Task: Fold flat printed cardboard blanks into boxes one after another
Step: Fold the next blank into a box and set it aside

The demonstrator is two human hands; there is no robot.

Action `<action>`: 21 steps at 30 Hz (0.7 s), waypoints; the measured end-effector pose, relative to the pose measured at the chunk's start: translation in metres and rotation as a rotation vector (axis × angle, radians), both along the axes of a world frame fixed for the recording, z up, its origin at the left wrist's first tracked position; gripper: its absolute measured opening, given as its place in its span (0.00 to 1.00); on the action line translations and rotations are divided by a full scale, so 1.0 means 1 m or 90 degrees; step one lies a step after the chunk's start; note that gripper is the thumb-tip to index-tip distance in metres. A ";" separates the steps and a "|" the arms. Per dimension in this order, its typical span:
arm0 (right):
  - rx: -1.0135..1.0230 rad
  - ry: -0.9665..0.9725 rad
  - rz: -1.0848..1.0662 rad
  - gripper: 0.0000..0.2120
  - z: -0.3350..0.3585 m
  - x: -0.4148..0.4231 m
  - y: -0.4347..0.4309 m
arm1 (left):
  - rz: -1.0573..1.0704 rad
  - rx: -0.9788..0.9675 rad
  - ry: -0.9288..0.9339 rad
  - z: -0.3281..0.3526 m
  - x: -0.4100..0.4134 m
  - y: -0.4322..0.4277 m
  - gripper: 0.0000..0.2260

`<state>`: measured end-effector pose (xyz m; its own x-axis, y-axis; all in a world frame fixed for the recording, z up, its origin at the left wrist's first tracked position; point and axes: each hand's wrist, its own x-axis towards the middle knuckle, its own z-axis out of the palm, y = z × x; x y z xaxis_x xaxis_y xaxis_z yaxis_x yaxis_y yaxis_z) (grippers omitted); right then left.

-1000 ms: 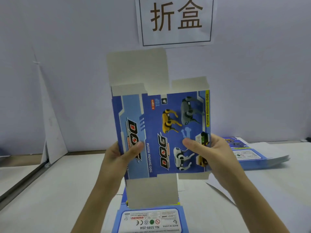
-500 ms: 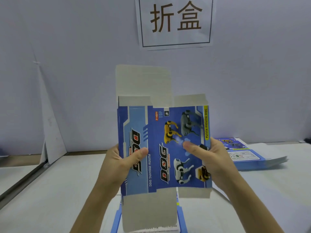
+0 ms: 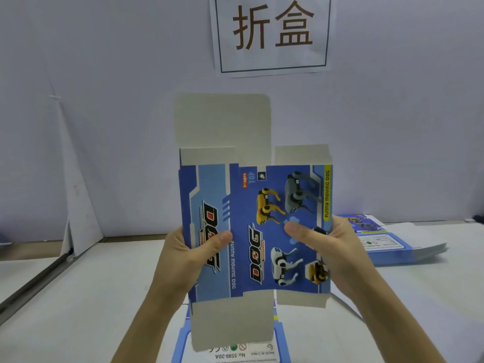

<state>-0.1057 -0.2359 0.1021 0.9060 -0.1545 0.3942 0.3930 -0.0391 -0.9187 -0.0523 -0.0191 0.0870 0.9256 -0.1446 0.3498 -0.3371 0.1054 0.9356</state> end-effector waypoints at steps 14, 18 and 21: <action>-0.002 -0.061 -0.043 0.08 -0.003 0.003 0.011 | 0.085 0.154 -0.131 0.002 -0.001 -0.008 0.50; 0.008 -0.074 0.109 0.19 -0.005 0.004 0.007 | 0.019 0.187 -0.174 -0.007 0.006 -0.009 0.54; 0.139 -0.016 0.197 0.35 -0.001 0.004 -0.001 | -0.012 0.193 -0.179 -0.012 0.010 -0.007 0.40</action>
<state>-0.1021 -0.2369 0.1014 0.9132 0.0416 0.4055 0.3788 0.2808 -0.8819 -0.0421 -0.0265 0.0753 0.7965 -0.2954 0.5275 -0.5844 -0.1527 0.7969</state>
